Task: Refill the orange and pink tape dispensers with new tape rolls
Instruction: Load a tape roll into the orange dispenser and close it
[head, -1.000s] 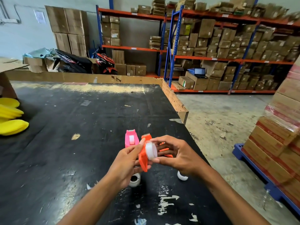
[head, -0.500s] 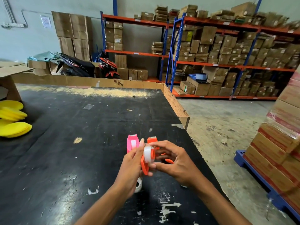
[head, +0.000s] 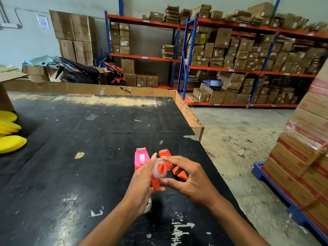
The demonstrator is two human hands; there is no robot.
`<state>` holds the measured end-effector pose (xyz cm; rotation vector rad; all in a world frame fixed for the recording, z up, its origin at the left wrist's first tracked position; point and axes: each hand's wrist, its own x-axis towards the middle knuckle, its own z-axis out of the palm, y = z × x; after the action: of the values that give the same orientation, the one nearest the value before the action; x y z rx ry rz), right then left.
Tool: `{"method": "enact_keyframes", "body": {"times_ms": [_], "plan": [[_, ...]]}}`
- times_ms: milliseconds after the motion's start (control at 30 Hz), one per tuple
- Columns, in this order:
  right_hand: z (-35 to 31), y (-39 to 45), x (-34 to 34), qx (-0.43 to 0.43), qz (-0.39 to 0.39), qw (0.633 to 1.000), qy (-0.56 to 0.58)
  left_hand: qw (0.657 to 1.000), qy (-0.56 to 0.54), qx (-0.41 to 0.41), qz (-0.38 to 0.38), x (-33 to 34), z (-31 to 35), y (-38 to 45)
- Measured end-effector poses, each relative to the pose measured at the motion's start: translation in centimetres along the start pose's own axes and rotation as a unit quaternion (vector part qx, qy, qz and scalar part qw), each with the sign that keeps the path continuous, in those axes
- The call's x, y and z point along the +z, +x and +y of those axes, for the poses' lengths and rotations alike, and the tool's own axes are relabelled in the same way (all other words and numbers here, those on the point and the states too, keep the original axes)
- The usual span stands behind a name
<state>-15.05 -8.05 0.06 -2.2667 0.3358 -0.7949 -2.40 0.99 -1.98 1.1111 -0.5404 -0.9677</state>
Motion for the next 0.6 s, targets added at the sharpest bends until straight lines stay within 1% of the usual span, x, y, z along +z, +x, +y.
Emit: {"method": "enact_keyframes", "body": {"times_ms": [67,133,167,200,267,333,400,533,600], "plan": [[0.5,0.1,-0.3,0.027,0.029,0.999,0.033,1.000,0.011,-0.004,0.003,-0.2,-0.1,0.0],[2.0,0.6,-0.9,0.093,0.083,0.991,0.042,1.000,0.010,-0.014,0.021,-0.2,-0.2,0.2],[3.2,0.8,-1.5,0.138,0.094,0.986,0.018,0.999,0.008,-0.020,0.031,-0.3,-0.2,0.2],[4.5,1.1,-1.9,0.185,0.087,0.979,-0.028,0.999,0.009,-0.026,0.040,-0.3,-0.3,0.3],[6.8,1.4,-2.3,0.272,0.042,0.953,-0.130,0.998,0.011,-0.034,0.049,-0.3,-0.5,0.4],[8.0,1.9,-1.6,0.328,0.000,0.925,-0.193,0.998,0.007,-0.034,0.057,-0.3,-0.7,0.6],[8.3,2.4,-0.4,0.350,-0.018,0.910,-0.221,0.997,0.006,-0.034,0.064,-0.3,-0.7,0.7],[8.1,3.7,1.3,0.334,-0.033,0.900,-0.279,0.997,0.004,-0.033,0.071,-0.2,-0.6,0.9],[8.3,4.0,1.5,0.350,-0.036,0.902,-0.251,0.997,-0.004,-0.034,0.073,-0.3,-0.4,0.9]]}}
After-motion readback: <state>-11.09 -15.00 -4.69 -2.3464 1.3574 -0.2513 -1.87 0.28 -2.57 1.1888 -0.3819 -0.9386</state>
